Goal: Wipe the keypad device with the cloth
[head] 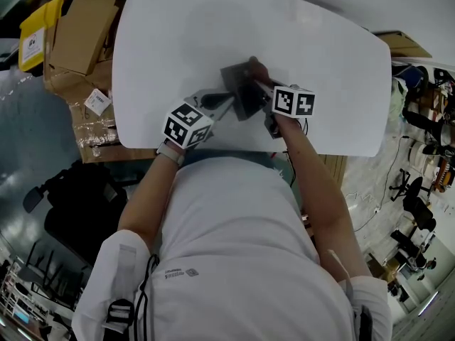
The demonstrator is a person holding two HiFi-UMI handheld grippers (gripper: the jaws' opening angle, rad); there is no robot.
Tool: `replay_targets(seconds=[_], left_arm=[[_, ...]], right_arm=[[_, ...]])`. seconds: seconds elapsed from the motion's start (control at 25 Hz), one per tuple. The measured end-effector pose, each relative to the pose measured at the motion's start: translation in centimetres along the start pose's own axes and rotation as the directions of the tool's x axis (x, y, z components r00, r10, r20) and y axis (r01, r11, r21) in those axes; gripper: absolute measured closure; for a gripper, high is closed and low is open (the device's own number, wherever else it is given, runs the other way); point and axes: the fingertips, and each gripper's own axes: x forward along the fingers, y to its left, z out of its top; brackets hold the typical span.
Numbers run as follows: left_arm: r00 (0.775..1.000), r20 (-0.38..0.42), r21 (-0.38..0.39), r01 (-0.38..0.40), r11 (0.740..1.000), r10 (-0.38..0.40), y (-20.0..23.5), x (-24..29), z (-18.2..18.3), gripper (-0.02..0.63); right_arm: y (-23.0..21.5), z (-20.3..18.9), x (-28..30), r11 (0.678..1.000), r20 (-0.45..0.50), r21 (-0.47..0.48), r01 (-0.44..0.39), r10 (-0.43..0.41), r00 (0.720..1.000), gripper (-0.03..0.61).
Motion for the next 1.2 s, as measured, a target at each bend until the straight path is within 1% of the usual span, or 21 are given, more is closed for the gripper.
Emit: replay_targets(seconds=[0.16,0.4,0.56,0.72,0.8,0.92,1.04,1.2], left_arm=[[1.000,0.003,-0.002,0.001,1.000,-0.001,-0.1,0.0,0.0,0.597],[1.000,0.007,-0.002,-0.004,1.000,0.004,-0.1,0.1,0.0,0.597],[1.000,0.007,0.000,-0.013,1.000,0.013,0.0,0.1,0.1,0.597],[1.000,0.001,0.009,-0.028,1.000,0.028,0.0,0.1,0.1,0.597],[0.999,-0.003,0.017,-0.036,0.999,0.036,-0.1,0.1,0.1,0.598],[0.999,-0.011,0.032,-0.044,0.999,0.045,-0.1,0.2,0.0,0.597],[0.998,-0.011,0.037,-0.055,0.998,0.056,0.1,0.1,-0.1,0.597],[0.998,-0.006,0.035,-0.062,0.998,0.062,0.1,0.1,-0.1,0.597]], right_arm=[[-1.0,-0.2,0.1,1.000,-0.024,0.001,0.016,-0.016,1.000,0.465],[-2.8,-0.5,0.4,0.998,-0.015,0.040,0.046,-0.046,0.999,0.465],[-3.3,-0.7,0.5,0.997,-0.017,0.077,0.025,-0.024,1.000,0.465],[-3.3,-0.7,0.5,0.996,-0.004,0.093,-0.001,0.001,1.000,0.465],[-3.2,-0.6,0.3,0.997,0.007,0.076,0.002,-0.003,1.000,0.465],[-2.4,-0.2,-0.3,1.000,0.008,0.010,0.012,-0.012,1.000,0.465],[0.5,0.9,-1.0,0.998,0.034,-0.041,-0.039,0.041,0.999,0.465],[5.1,2.8,-2.1,0.988,0.080,-0.096,-0.119,0.126,0.989,0.465]])
